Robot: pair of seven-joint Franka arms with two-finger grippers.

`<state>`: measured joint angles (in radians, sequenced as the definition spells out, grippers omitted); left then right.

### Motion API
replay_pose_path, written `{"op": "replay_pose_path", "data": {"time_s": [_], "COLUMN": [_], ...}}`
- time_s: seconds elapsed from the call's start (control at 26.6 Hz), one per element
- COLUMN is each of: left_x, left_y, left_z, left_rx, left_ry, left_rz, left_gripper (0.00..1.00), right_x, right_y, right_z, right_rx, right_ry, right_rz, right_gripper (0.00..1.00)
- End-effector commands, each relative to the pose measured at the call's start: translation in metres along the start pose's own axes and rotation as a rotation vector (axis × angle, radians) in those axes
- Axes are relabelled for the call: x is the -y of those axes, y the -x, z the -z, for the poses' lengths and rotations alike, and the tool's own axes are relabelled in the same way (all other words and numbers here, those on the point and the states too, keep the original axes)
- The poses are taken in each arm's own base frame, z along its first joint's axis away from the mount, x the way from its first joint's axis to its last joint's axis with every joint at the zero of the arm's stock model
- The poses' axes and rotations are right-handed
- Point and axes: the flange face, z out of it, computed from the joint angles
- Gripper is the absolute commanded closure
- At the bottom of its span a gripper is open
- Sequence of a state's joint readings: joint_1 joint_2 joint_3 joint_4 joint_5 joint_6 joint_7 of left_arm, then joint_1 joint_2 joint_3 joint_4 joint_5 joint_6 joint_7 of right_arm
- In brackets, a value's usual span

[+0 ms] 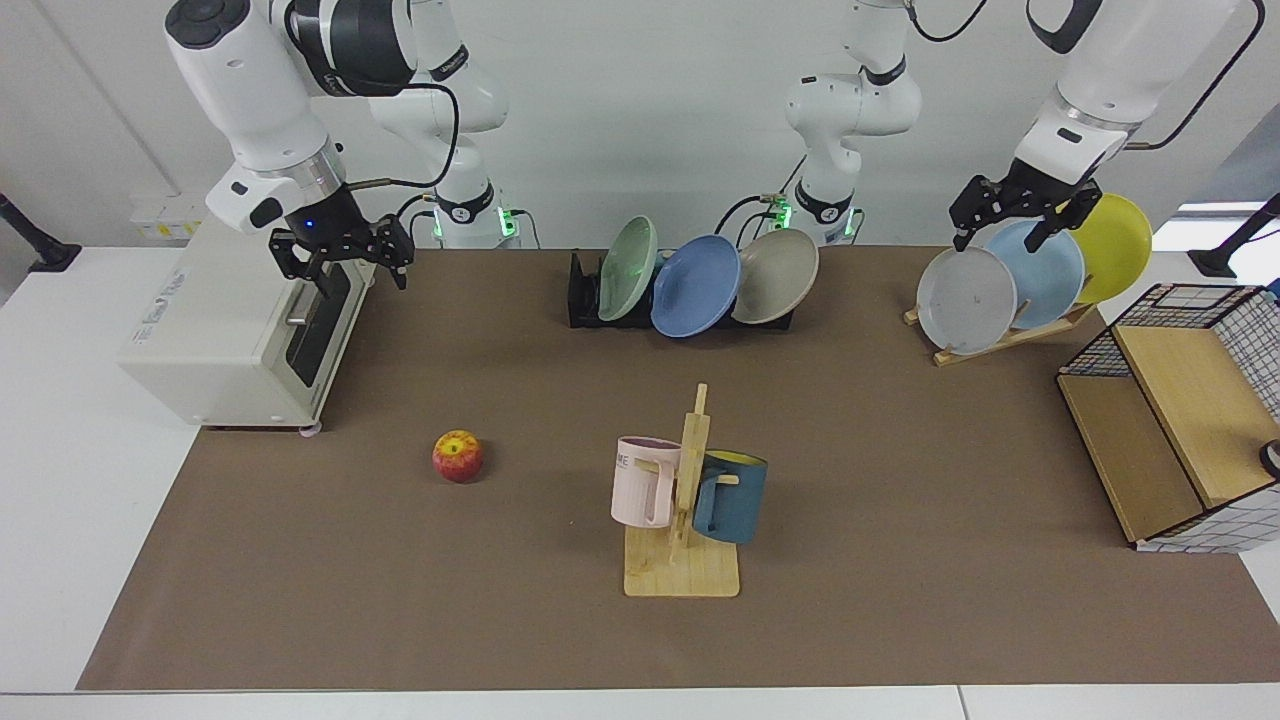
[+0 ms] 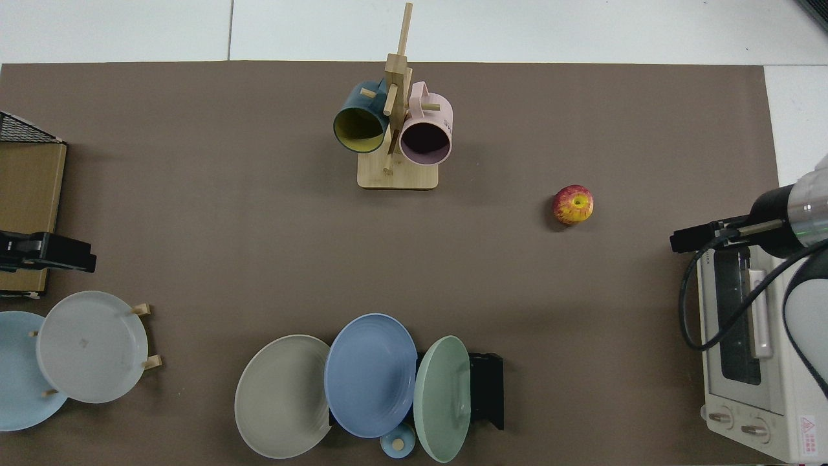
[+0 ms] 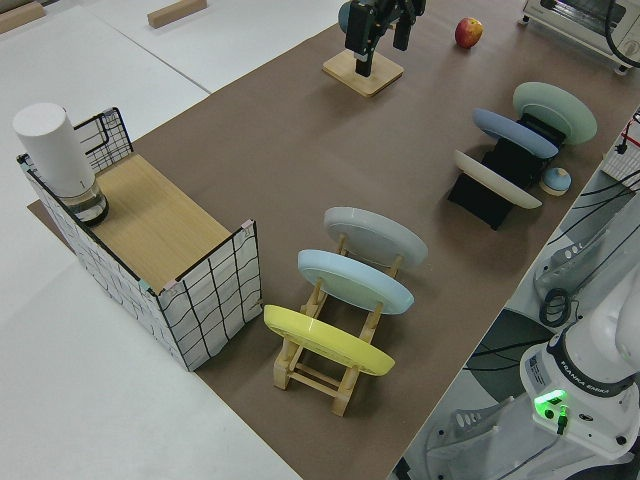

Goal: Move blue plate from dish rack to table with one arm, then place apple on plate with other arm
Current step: 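Move the left gripper forward toward the dish rack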

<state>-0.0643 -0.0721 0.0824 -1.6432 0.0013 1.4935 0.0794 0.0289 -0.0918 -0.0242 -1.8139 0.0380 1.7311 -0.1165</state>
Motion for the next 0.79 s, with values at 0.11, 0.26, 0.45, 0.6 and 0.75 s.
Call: {"op": "replay_pose_path", "data": {"time_s": [0.11, 0.26, 0.45, 0.6, 0.75], "left_x": [-0.010, -0.014, -0.013, -0.019, -0.035], "left_y": [0.001, 0.001, 0.005, 0.010, 0.017], "left_z": [-0.005, -0.007, -0.015, -0.028, -0.052], "left_rx": [0.003, 0.021, 0.029, 0.053, 0.098], "left_ry": [-0.011, -0.011, -0.008, -0.007, -0.008], "left_rz": [-0.012, -0.018, -0.012, -0.023, -0.054], "left_gripper": [0.00, 0.00, 0.00, 0.00, 0.00], "right_x": [-0.003, -0.003, -0.002, -0.003, -0.002], "right_y": [-0.003, -0.003, -0.003, -0.003, -0.003], "right_z": [0.001, 0.001, 0.002, 0.001, 0.001], "right_rx": [-0.008, -0.008, -0.009, -0.008, -0.008], "right_ry": [0.002, 0.002, 0.002, 0.002, 0.002], "right_rz": [-0.025, -0.025, -0.023, -0.025, -0.023], "right_gripper": [0.00, 0.00, 0.00, 0.00, 0.00]}}
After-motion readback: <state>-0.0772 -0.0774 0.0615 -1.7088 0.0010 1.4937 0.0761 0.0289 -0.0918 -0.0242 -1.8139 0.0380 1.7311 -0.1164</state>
